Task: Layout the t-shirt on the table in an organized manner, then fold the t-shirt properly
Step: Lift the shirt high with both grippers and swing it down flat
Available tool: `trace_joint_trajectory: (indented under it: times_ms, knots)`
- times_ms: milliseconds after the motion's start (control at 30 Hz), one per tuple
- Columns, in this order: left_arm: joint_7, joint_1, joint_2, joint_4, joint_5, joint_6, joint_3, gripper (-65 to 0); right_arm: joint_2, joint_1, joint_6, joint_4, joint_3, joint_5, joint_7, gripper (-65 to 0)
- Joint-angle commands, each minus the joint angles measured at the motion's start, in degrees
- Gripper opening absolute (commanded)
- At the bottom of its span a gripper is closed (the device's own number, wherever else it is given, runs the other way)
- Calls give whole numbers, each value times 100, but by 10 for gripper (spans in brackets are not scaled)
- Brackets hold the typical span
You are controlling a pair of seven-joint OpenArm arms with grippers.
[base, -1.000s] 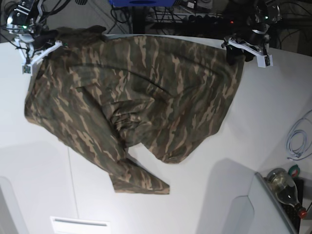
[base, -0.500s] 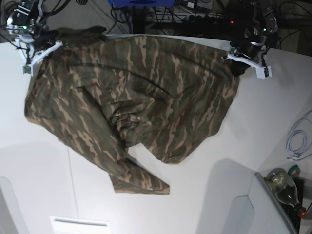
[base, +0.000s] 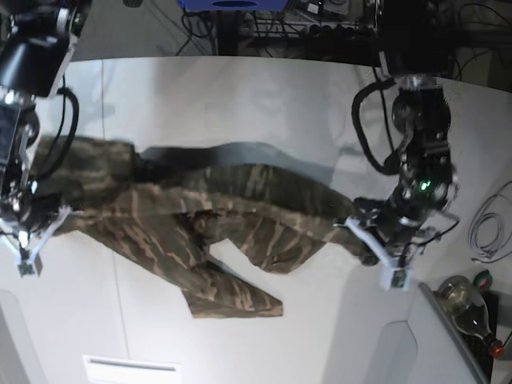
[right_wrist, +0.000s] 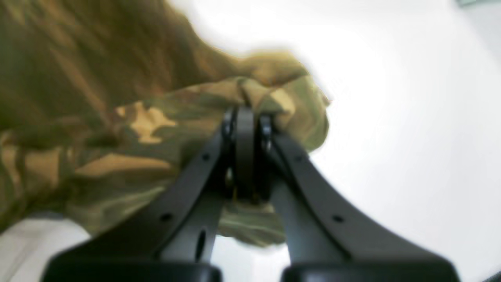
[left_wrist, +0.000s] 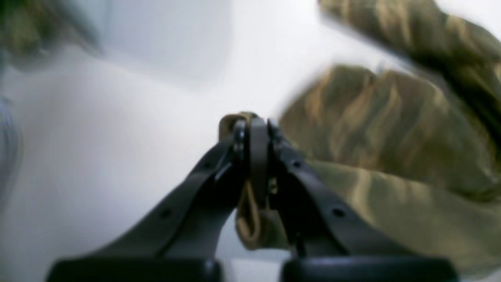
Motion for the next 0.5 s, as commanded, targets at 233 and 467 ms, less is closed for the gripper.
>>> trace_joint_trajectory:
  times_ms: [233, 467]
  knots:
    - [-578, -3203, 497, -2620, 843, 18, 358, -650, 1009, 3185, -15, -2903, -1280, -12, 1665, -648]
    - [-429, -4451, 778, -1548, 1106, 18, 349, -650, 1624, 3941, -6, -1013, -1351, -3, 1744, -648]
